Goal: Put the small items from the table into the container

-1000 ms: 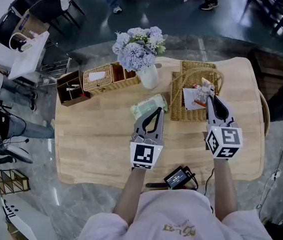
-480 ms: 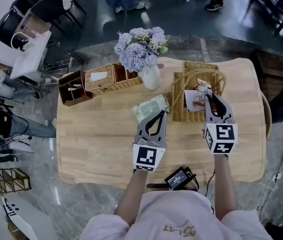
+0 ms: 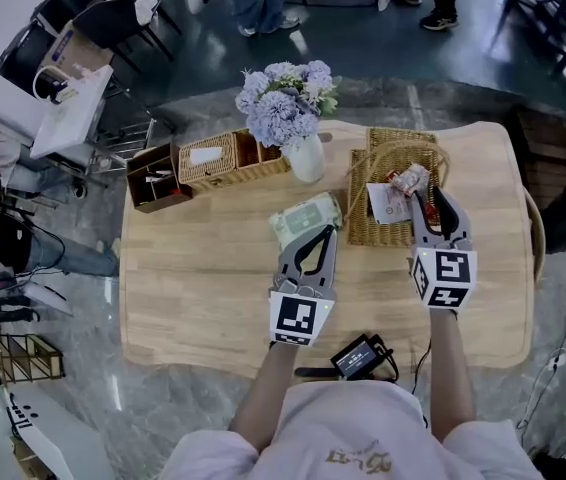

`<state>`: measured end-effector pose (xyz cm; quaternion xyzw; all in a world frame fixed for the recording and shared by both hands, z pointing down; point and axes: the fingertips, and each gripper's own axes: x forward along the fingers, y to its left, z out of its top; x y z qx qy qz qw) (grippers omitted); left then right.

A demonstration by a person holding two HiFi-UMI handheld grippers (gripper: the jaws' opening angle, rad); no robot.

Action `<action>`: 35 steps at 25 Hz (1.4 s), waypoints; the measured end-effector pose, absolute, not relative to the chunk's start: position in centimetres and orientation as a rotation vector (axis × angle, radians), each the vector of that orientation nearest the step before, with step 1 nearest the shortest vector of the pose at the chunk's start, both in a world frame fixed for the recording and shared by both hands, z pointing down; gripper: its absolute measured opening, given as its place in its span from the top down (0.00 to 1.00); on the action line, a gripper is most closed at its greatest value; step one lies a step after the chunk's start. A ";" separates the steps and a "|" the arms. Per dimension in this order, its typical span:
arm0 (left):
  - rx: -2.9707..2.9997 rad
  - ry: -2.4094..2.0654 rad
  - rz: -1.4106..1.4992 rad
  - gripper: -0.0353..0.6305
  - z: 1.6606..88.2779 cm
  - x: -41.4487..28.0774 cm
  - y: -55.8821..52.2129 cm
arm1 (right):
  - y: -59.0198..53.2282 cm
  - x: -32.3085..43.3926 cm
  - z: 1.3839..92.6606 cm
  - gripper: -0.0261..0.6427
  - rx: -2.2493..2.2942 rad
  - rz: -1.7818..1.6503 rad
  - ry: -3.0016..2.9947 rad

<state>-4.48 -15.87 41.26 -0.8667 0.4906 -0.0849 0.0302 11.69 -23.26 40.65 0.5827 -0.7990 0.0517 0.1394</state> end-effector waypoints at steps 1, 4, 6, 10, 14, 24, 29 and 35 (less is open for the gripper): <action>-2.664 1.513 -0.266 0.96 41.1 -4.6 -15.7 | -23.1 11.7 40.5 0.75 1.687 0.152 -2.315; -2.643 1.524 -0.270 0.96 40.4 -4.7 -15.0 | -22.3 12.2 39.7 0.75 1.725 0.144 -2.331; -2.628 1.527 -0.268 0.96 39.8 -4.7 -14.5 | -21.3 12.9 39.0 0.75 1.777 0.120 -2.333; -2.606 1.523 -0.270 0.96 39.0 -4.4 -13.5 | -18.9 13.4 39.4 0.75 1.791 0.160 -2.341; -2.587 1.499 -0.238 0.96 37.5 -3.4 -12.0 | -16.6 13.7 38.6 0.75 1.789 0.153 -2.359; -2.529 1.506 -0.190 0.96 34.5 -3.1 -7.7 | -11.1 12.5 36.7 0.79 1.686 0.144 -2.510; -2.540 1.582 -0.155 0.96 33.0 -2.7 -5.9 | -8.9 12.2 35.9 0.89 1.638 0.104 -2.538; -2.515 1.613 -0.106 0.96 31.5 -3.0 -4.8 | -6.8 12.0 33.7 0.92 1.668 0.134 -2.626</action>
